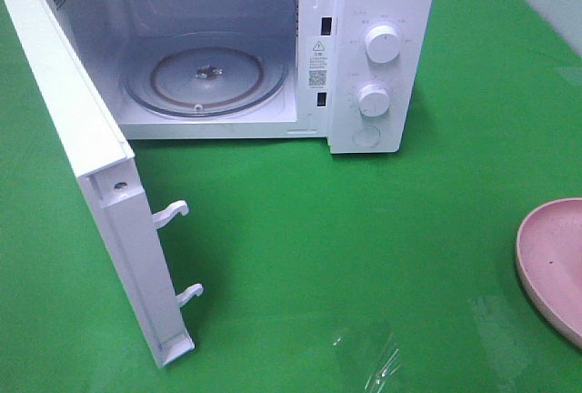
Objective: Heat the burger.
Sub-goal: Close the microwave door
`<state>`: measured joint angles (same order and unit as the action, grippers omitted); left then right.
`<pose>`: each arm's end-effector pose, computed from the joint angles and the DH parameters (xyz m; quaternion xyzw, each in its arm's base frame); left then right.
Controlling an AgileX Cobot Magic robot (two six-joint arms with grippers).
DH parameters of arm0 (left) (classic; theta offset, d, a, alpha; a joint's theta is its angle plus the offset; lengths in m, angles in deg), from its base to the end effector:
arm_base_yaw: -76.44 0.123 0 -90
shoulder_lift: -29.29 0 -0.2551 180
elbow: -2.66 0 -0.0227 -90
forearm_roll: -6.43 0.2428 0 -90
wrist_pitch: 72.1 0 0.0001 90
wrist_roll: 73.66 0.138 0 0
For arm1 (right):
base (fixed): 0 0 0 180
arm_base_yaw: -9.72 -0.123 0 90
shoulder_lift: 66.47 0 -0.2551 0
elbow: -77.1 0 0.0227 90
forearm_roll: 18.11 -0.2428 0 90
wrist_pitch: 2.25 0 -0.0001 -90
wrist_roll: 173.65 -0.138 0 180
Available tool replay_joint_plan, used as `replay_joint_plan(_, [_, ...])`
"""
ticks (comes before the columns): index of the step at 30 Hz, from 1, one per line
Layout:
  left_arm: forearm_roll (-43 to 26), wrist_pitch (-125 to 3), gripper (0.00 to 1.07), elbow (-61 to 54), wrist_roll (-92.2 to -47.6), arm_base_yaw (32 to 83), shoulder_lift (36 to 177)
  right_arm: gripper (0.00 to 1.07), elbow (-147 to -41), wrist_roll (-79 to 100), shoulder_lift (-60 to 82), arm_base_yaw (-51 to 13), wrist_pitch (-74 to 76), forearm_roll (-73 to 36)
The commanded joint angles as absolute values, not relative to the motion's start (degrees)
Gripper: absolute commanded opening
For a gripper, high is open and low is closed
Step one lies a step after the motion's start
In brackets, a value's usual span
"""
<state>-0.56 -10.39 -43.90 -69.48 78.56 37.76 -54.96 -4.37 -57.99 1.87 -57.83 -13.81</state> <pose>0.0568 -0.0127 0.2569 0.0188 0.8497 -0.0320 0.5260 0.0657 0.0004 0.2623 0.0205 0.8282 0.0531 0.5575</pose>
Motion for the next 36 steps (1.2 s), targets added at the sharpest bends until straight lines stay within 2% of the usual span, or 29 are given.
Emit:
replay_joint_plan(1, [-0.8, -10.9, 0.97, -44.1, -69.8, 78.8, 36.8, 0.76, -54.8, -4.5, -59.5, 2.3, -57.4, -13.9])
replay_joint_plan(6, [-0.8, -10.9, 0.97, -44.1, -69.8, 78.8, 36.8, 0.76, -54.8, -4.5, -59.5, 2.3, -57.4, -13.9])
replay_joint_plan(11, [-0.8, -11.5, 0.95, -43.7, -71.9, 78.8, 36.8, 0.76, -54.8, -4.5, -59.5, 2.3, -57.4, -13.9])
replay_joint_plan(13, [-0.8, -12.9, 0.92, -42.6, -73.1, 78.8, 36.8, 0.76, -54.8, -4.5, -59.5, 2.3, -57.4, -13.9])
replay_joint_plan(15, [0.9, -17.8, 0.84, -41.3, -75.6, 78.8, 37.9, 0.76, -54.8, -4.5, -59.5, 2.3, -57.4, -13.9])
replay_joint_plan(18, [1.4, -19.0, 0.81, -41.3, -75.8, 78.8, 38.6, 0.76, -54.8, -4.5, -59.5, 2.3, -57.4, -13.9])
replay_joint_plan(19, [1.7, -20.8, 0.7, -41.4, -75.8, 78.8, 40.2, 0.76, -54.8, -4.5, -59.5, 2.3, -57.4, -13.9])
replay_joint_plan(20, [1.7, -20.8, 0.7, -41.4, -75.8, 78.8, 40.2, 0.76, -54.8, -4.5, -59.5, 2.3, -57.4, -13.9])
replay_joint_plan(22, [1.5, -24.5, 0.44, -41.4, -75.8, 78.8, 44.0, 0.76, -54.8, -4.5, -59.5, 2.3, -57.4, -13.9])
replay_joint_plan(23, [1.5, -24.5, 0.44, -41.4, -75.8, 78.8, 44.0, 0.76, -54.8, -4.5, -59.5, 2.3, -57.4, -13.9])
replay_joint_plan(24, [1.5, -27.1, 0.29, -41.4, -75.8, 78.8, 46.2, 0.76, -54.8, -4.5, -59.5, 2.3, -57.4, -13.9])
replay_joint_plan(25, [1.5, -27.1, 0.29, -41.4, -75.8, 78.8, 46.2, 0.76, -54.8, -4.5, -59.5, 2.3, -57.4, -13.9])
replay_joint_plan(26, [1.5, -28.7, 0.22, -41.5, -75.8, 78.8, 47.4, 0.76, -54.8, -4.5, -59.5, 2.3, -57.4, -13.9])
replay_joint_plan(27, [1.5, -28.7, 0.22, -41.5, -75.8, 78.8, 47.4, 0.76, -54.8, -4.5, -59.5, 2.3, -57.4, -13.9])
replay_joint_plan(28, [1.6, -31.3, 0.06, -41.5, -75.6, 78.8, 50.1, 0.76, -54.8, -4.5, -59.5, 2.3, -57.4, -13.9])
replay_joint_plan(29, [1.7, -33.1, 0.0, -41.5, -75.5, 78.8, 52.2, 0.76, -54.8, -4.5, -59.5, 2.3, -57.4, -13.9])
replay_joint_plan(34, [1.9, -37.7, 0.0, -41.8, -75.4, 78.8, 56.4, 0.76, -54.8, -4.5, -59.5, 2.3, -57.4, -13.9])
replay_joint_plan(36, [1.9, -46.9, 0.0, -44.6, -74.6, 78.7, 60.3, 0.76, -54.8, -4.5, -59.5, 2.3, -57.4, -13.9])
